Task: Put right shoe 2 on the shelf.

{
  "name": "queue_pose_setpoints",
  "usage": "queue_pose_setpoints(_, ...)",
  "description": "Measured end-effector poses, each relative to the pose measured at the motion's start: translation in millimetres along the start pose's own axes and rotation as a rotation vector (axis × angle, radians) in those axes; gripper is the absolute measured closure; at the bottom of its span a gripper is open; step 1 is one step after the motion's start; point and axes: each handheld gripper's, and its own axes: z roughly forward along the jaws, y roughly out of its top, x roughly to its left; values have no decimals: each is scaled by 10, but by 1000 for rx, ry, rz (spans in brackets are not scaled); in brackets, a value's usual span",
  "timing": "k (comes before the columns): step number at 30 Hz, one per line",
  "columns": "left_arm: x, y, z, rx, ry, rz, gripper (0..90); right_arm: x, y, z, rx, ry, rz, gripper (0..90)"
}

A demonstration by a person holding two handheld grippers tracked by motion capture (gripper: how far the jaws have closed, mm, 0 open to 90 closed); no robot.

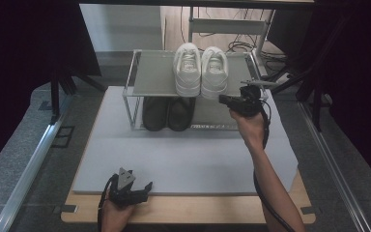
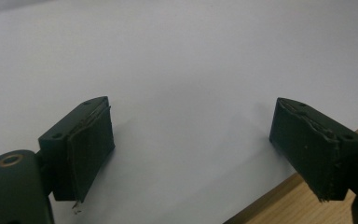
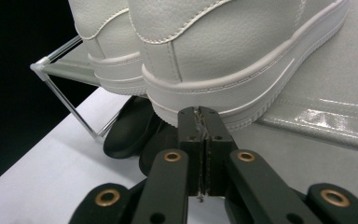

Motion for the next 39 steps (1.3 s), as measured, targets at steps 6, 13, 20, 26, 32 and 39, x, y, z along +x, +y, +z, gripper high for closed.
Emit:
queue_pose_setpoints(6,1,0,1,-1,0,0,133,47,-8,-38,4,16,-18,833)
queue_pose_setpoints(13,0,0,3,-4,0,-1,132,110,-27,-115,6,21,-59,728)
queue_pose_setpoints(20,-1,0,3,-5,0,-1,132,97,-98,-232,-6,17,-84,621)
queue_pose_setpoints(26,0,1,0,-1,1,2,132,71,-202,-323,-4,6,-131,494)
queue_pose_setpoints(32,-2,0,0,-1,1,-1,133,28,-327,-392,8,11,-152,413)
queue_pose_setpoints(39,0,1,0,-1,1,3,133,4,-500,-469,29,-16,-195,353)
